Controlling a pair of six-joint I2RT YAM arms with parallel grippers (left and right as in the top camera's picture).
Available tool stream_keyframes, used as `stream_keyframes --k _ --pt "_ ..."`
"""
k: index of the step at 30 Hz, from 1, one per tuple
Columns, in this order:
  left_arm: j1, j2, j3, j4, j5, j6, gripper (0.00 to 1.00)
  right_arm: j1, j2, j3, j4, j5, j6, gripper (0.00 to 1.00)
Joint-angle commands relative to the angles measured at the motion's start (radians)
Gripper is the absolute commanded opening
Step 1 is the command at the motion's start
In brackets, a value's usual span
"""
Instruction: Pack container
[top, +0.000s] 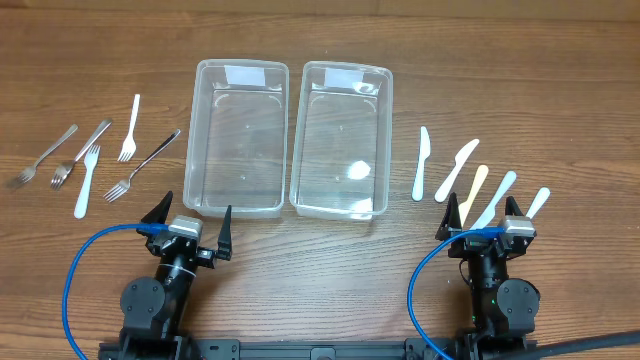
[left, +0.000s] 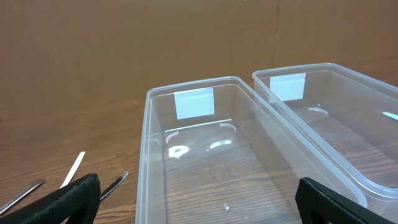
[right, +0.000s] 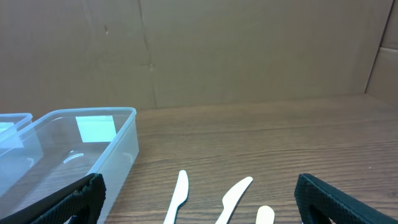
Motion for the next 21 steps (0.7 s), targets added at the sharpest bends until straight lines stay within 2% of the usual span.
stream_keyframes --k 1,7,17,21 --pt "0.005 -0.010 -0.005 0.002 0.008 0.023 1.00 -0.003 -0.009 -0.010 0.006 0.003 -0.006 1.00" --pt "0.006 -0.010 -0.005 0.002 -0.013 0.023 1.00 -0.003 -0.009 -0.010 0.006 0.001 -0.005 1.00" --pt "0.006 -0.010 -0.005 0.002 -0.050 0.026 1.00 -0.003 -0.009 -0.010 0.031 -0.110 0.037 1.00" --pt "0.005 -0.010 -0.003 -0.004 -0.050 -0.078 1.00 -0.003 0.012 0.003 -0.008 -0.110 0.147 1.00"
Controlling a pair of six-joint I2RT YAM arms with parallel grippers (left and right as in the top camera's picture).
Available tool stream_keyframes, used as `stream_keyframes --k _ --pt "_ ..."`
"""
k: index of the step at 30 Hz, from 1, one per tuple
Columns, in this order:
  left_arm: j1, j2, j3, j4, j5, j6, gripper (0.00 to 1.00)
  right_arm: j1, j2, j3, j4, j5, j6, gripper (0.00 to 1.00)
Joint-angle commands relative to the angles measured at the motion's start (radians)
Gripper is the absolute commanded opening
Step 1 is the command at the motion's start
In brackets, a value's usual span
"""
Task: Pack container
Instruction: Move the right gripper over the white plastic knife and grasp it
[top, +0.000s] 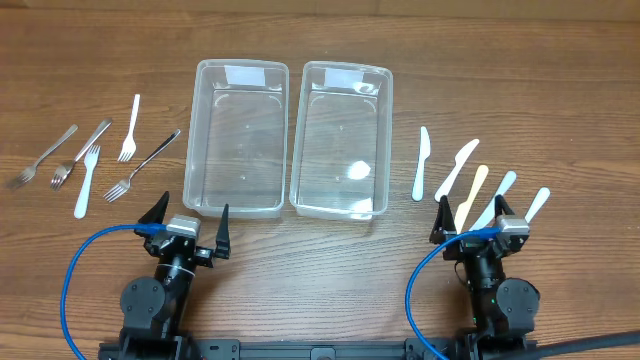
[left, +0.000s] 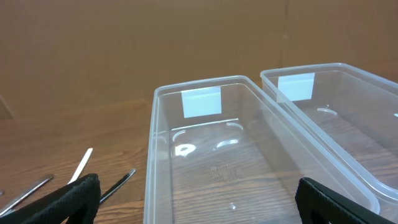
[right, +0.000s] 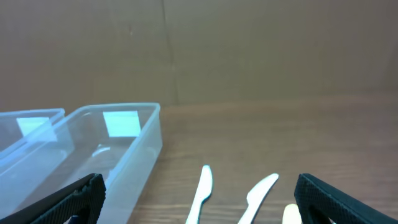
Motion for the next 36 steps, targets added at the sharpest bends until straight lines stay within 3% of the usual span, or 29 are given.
stream_keyframes --k 1,3,7,10,12,16,21,27,36 --pt "0.005 -0.010 0.008 -0.018 -0.021 -0.113 1.00 -0.003 0.021 0.017 -0.012 -0.013 0.106 1.00" --pt "0.005 -0.009 0.076 -0.104 -0.055 -0.175 1.00 -0.003 0.087 0.095 -0.066 -0.014 0.132 1.00" --pt "0.006 0.040 0.249 -0.299 -0.135 -0.174 1.00 -0.003 0.311 0.303 -0.162 -0.017 0.131 1.00" --pt "0.006 0.135 0.379 -0.438 -0.171 -0.174 1.00 -0.003 0.583 0.554 -0.303 -0.042 0.130 1.00" --pt "0.006 0.249 0.472 -0.523 -0.174 -0.174 1.00 -0.003 0.822 0.802 -0.519 -0.043 0.126 1.00" --pt "0.005 0.407 0.586 -0.568 -0.146 -0.174 1.00 -0.003 1.121 1.143 -0.816 -0.089 0.130 1.00" --pt "0.005 0.465 0.649 -0.564 -0.068 -0.174 1.00 -0.003 1.373 1.386 -0.966 -0.065 0.117 1.00" --pt "0.005 0.466 0.649 -0.594 -0.068 -0.174 1.00 -0.003 1.628 1.477 -1.031 -0.031 0.151 1.00" --pt "0.005 0.467 0.649 -0.594 -0.069 -0.174 1.00 0.007 1.893 1.476 -0.958 -0.035 0.149 1.00"
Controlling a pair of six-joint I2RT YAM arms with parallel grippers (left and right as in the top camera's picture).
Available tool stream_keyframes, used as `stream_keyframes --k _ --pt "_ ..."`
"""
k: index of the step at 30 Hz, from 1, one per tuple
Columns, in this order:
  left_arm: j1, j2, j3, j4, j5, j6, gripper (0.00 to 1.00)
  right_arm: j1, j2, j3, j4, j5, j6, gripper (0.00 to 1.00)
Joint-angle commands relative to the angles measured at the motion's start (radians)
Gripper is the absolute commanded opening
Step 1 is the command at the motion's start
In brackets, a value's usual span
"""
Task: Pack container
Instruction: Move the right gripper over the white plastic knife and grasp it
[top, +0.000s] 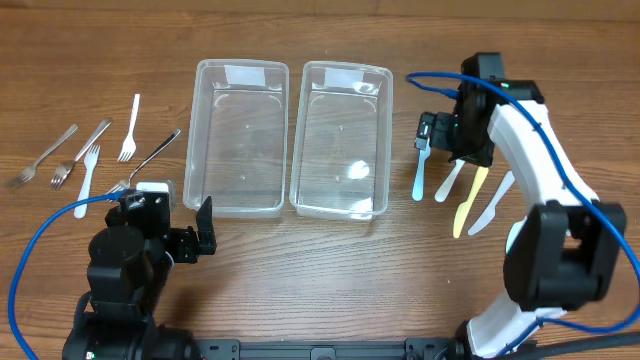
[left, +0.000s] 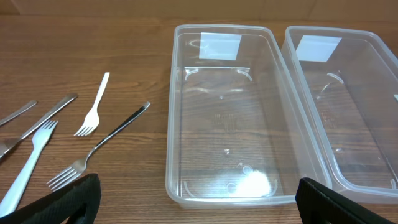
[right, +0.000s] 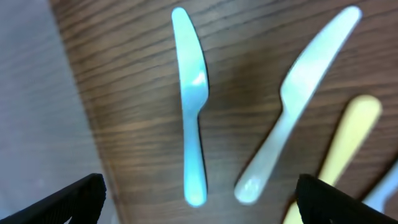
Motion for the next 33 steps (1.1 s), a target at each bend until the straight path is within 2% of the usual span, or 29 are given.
stream_keyframes --k 1,8,17,33 --pt "0.005 0.003 0.024 0.003 0.015 -0.017 1.00 0.006 0.039 0.022 0.032 0.013 0.007 1.00" --pt "0.005 0.003 0.024 0.014 0.019 -0.043 1.00 0.023 0.137 0.021 0.055 0.017 -0.040 1.00" --pt "0.005 0.003 0.024 0.028 0.020 -0.043 1.00 0.073 0.146 0.021 0.084 0.095 -0.042 1.00" --pt "0.005 0.003 0.024 0.036 0.042 -0.043 1.00 0.075 0.208 0.019 0.102 0.080 -0.041 1.00"
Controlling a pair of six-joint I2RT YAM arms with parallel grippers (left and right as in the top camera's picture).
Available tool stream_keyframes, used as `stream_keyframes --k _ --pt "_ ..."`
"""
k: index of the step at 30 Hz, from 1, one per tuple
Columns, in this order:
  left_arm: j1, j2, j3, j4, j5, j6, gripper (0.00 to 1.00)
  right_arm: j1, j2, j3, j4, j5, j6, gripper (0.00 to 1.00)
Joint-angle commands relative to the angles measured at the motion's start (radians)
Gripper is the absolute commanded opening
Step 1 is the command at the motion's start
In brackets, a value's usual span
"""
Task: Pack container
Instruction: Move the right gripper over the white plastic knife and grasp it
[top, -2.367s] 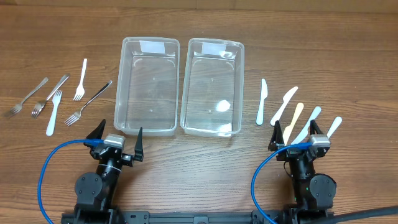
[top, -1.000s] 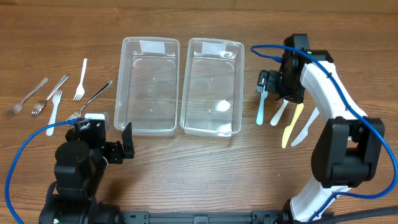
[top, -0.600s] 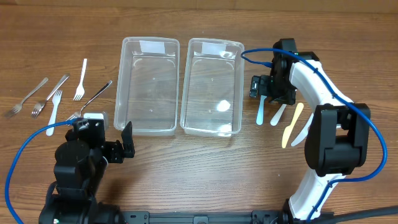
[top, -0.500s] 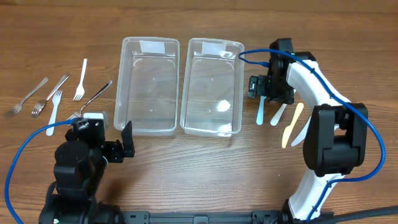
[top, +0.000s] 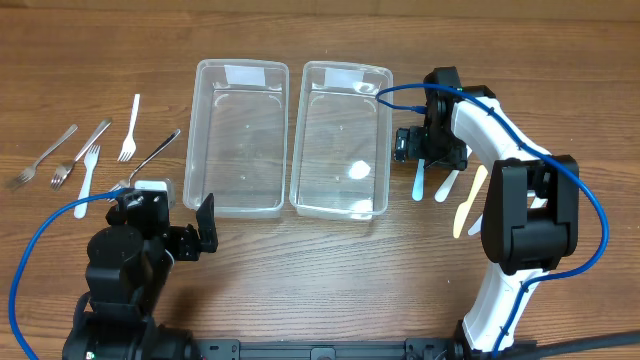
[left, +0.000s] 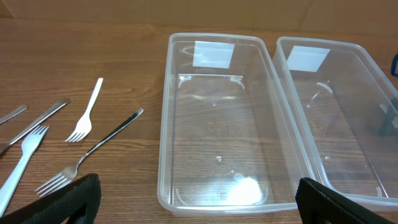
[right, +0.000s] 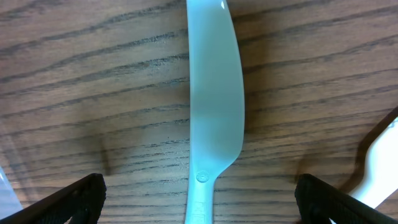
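Observation:
Two clear plastic containers stand side by side, the left container (top: 236, 138) and the right container (top: 342, 140), both with nothing in them. A white plastic knife (right: 213, 106) lies just right of the right container, also visible as the white knife (top: 418, 182) from overhead. My right gripper (top: 420, 147) is low over this knife, open, its fingers (right: 62, 202) straddling the handle without touching. My left gripper (top: 165, 218) hangs open in front of the left container (left: 217, 137), holding nothing.
Several forks (top: 95, 155), metal and white plastic, lie left of the containers; one metal fork (left: 93, 152) is nearest the left container. More plastic knives (top: 470, 190), white and cream, lie right of the white knife. Blue cables trail from both arms.
My right gripper has dropped lower and shifted left, from over the group of knives to close above the leftmost white knife. The left arm has barely moved.
Both arms sat parked at the table's front edge, grippers open. Then the left arm was raised, looking down on the left container and forks, while the right arm was stretched out over the knives. Now the right gripper straddles the leftmost knife.

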Motion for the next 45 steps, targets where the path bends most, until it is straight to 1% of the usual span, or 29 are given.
stream_keyframes --k 1,4,9,12,14,16,17,19,21,22,25,26,28,29,33,35,37,39,42,45 --pt "0.005 0.003 0.024 0.008 0.019 -0.018 1.00 0.002 0.001 0.018 0.007 0.005 -0.002 1.00" --pt "0.005 0.003 0.024 0.007 0.019 -0.018 1.00 0.002 0.001 0.013 0.010 -0.021 -0.002 1.00" --pt "0.005 0.003 0.024 0.007 0.019 -0.018 1.00 0.002 0.001 -0.076 0.066 -0.035 0.002 1.00" --pt "0.005 0.003 0.024 0.007 0.019 -0.018 1.00 0.002 0.001 -0.092 0.068 -0.035 0.002 0.99" --pt "0.005 0.003 0.024 0.007 0.019 -0.018 1.00 0.002 0.001 -0.092 0.068 -0.035 0.002 0.90" --pt "0.005 0.003 0.024 0.007 0.021 -0.018 1.00 0.002 0.001 -0.092 0.068 -0.035 0.002 0.76" --pt "0.005 0.003 0.024 0.007 0.026 -0.018 1.00 0.002 0.001 -0.092 0.068 -0.035 0.002 0.71" --pt "0.005 0.003 0.024 0.007 0.027 -0.018 1.00 0.002 0.001 -0.092 0.067 -0.035 0.002 0.67" --pt "0.005 0.003 0.024 0.007 0.027 -0.018 1.00 0.002 0.001 -0.092 0.067 -0.035 0.002 0.61" --pt "0.005 0.003 0.024 0.007 0.027 -0.018 1.00 0.002 0.001 -0.092 0.066 -0.035 0.002 0.56" --pt "0.005 0.003 0.024 0.007 0.027 -0.018 1.00 0.002 0.001 -0.092 0.063 -0.035 0.002 0.43" --pt "0.005 0.003 0.024 0.007 0.027 -0.018 1.00 0.002 0.001 -0.092 0.063 -0.035 0.002 0.41" --pt "0.005 0.003 0.024 0.007 0.027 -0.018 1.00 0.002 0.001 -0.092 0.060 -0.035 0.002 0.41" --pt "0.005 0.003 0.024 0.007 0.027 -0.018 1.00 0.002 0.001 -0.092 0.060 -0.035 0.002 0.39" --pt "0.005 0.003 0.024 0.008 0.027 -0.018 1.00 0.002 0.001 -0.092 0.060 -0.035 0.002 0.27" --pt "0.005 0.003 0.024 0.008 0.026 -0.018 1.00 0.002 0.001 -0.092 0.063 -0.035 0.002 0.18" --pt "0.005 0.003 0.024 0.008 0.026 -0.018 1.00 0.002 0.001 -0.092 0.068 -0.035 0.002 0.15" --pt "0.005 0.003 0.024 0.008 0.027 -0.018 1.00 0.002 0.001 -0.092 0.069 -0.035 0.002 0.14" --pt "0.005 0.003 0.024 0.008 0.026 -0.018 1.00 0.002 0.001 -0.091 0.075 -0.035 0.002 0.04" --pt "0.005 0.003 0.024 0.008 0.026 -0.018 1.00 0.002 0.000 -0.090 0.083 -0.035 0.002 0.04"
